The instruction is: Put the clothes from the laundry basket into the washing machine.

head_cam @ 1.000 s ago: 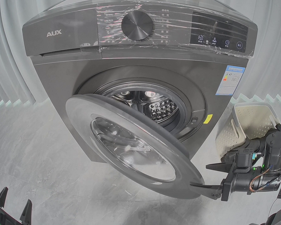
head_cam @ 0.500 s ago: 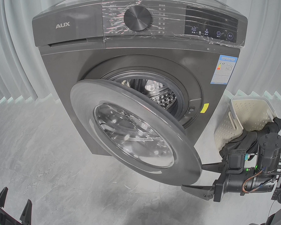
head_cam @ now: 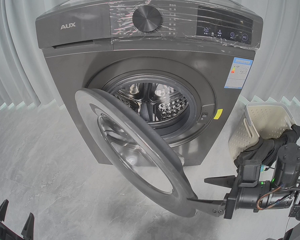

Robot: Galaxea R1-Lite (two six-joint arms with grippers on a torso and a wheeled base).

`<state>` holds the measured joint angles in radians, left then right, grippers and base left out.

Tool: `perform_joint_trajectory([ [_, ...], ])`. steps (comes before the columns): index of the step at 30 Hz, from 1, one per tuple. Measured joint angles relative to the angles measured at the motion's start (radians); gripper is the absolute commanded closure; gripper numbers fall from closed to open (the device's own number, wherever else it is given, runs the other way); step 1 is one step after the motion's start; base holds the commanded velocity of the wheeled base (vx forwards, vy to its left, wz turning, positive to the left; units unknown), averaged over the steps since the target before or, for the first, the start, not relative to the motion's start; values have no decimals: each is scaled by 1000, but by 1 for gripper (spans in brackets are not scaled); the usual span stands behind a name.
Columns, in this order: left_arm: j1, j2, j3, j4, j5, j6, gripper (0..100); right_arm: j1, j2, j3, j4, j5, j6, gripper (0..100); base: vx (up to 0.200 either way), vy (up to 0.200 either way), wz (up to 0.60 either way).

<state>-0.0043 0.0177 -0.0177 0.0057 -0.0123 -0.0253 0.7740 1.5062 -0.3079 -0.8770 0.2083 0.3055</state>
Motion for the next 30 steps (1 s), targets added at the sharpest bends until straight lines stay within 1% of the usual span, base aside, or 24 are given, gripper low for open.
perform_joint_trajectory([
  [1,0,0,0,0,0,0,0,0,-13,-2,-5,-1,6,0,0,0,0],
  [3,0,0,0,0,0,0,0,1,-45,-8,-9,1,34,0,0,0,0],
  [7,0,0,0,0,0,1,0,-7,-123,-56,-12,4,131,0,0,0,0],
  [9,0,0,0,0,0,1,0,-26,-152,-84,-10,5,154,0,0,0,0],
  [12,0,0,0,0,0,1,0,-70,-169,-116,-6,0,161,0,0,0,0],
  [14,0,0,0,0,0,1,0,-100,-160,-131,-3,-12,161,0,0,0,0],
  [17,0,0,0,0,-1,1,0,-145,-110,-152,-6,-51,158,0,0,0,0],
  [20,0,0,0,0,-1,1,0,-180,-27,-171,-17,-100,151,0,0,0,0],
  [23,0,0,0,0,-1,1,0,-198,54,-184,-23,-142,144,0,0,0,0],
  [27,0,0,0,0,-1,1,0,-203,159,-205,-30,-204,134,0,0,0,0],
  [30,0,0,0,0,-1,1,0,-188,218,-230,-33,-223,130,0,0,0,0],
])
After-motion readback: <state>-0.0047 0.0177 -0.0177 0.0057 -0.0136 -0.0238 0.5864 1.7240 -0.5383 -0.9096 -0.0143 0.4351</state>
